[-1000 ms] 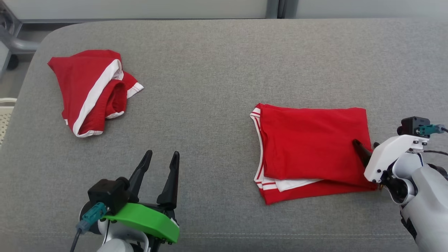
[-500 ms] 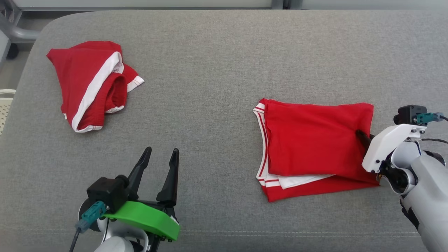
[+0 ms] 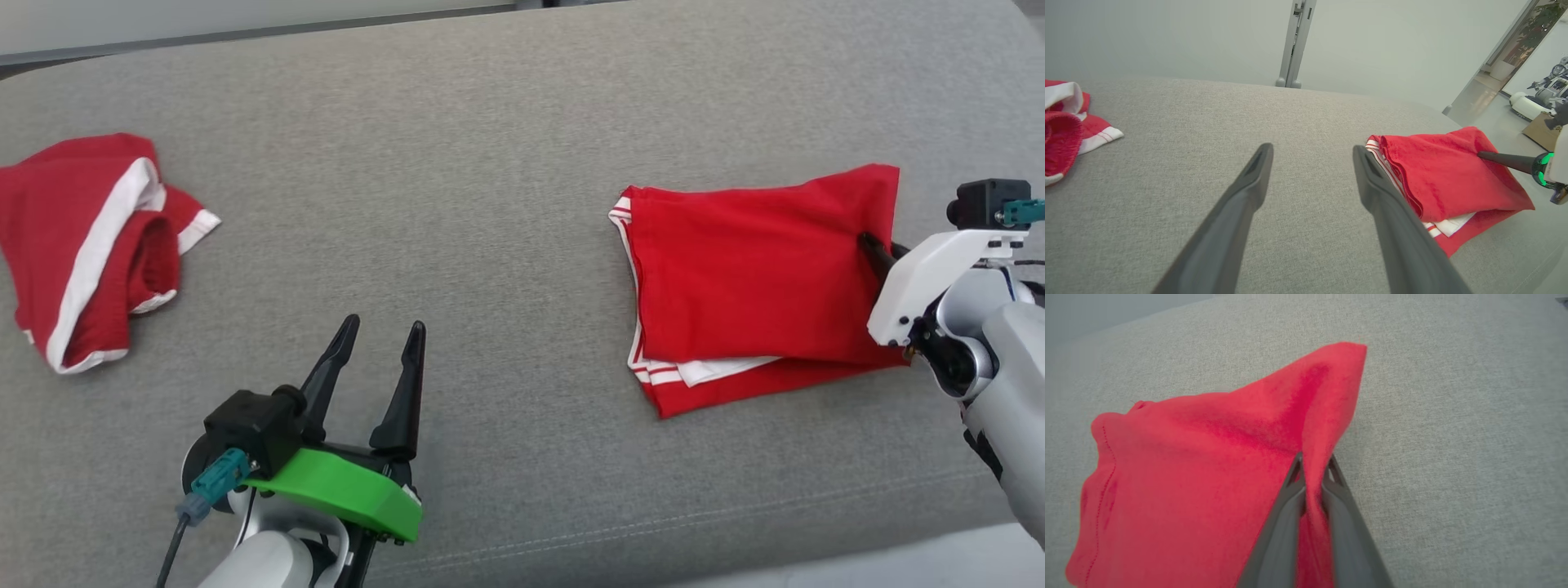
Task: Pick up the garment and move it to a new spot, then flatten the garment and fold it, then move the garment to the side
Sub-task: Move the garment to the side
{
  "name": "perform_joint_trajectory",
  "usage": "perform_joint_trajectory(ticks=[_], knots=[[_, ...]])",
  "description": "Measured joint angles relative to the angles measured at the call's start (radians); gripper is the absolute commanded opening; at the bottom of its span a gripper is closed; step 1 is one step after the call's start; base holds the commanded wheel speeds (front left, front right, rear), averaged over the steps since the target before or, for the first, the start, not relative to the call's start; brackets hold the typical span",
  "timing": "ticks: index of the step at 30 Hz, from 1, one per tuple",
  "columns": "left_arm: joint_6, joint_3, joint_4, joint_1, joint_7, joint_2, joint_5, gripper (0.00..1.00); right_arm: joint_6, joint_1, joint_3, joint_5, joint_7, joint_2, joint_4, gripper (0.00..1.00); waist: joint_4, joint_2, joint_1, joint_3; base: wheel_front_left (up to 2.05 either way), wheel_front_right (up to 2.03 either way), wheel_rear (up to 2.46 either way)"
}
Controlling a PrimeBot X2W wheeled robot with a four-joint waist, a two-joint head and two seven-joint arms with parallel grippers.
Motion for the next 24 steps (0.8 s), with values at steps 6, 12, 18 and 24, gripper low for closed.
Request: perform_joint_trajectory(ticks=[6, 12, 18, 24], knots=[[0.001, -0.002, -0.007, -0.02, 0.013, 0.013, 0.009, 1.0, 0.0, -0.059, 0.023, -0.003, -0.007, 0.007, 0.026, 0.0, -0.083, 0.0, 0.0, 0.012, 0.0, 0.0, 0.0], [0.001, -0.005, -0.018, -0.055, 0.036, 0.021, 0.023, 1.0, 0.0, -0.109, 0.06, -0.001, -0.022, 0.021, 0.048, 0.0, -0.178, 0.0, 0.0, 0.03, 0.0, 0.0, 0.0], [0.002, -0.006, -0.033, -0.083, 0.052, 0.022, 0.026, 1.0, 0.0, -0.143, 0.092, 0.011, -0.044, 0.019, 0.077, 0.0, -0.233, 0.0, 0.0, 0.054, 0.0, 0.0, 0.0], [0.017, 0.001, -0.068, -0.089, 0.058, 0.043, 0.039, 1.0, 0.0, -0.206, 0.105, 0.032, -0.07, 0.01, 0.104, 0.0, -0.228, 0.0, 0.0, 0.085, 0.0, 0.0, 0.0]])
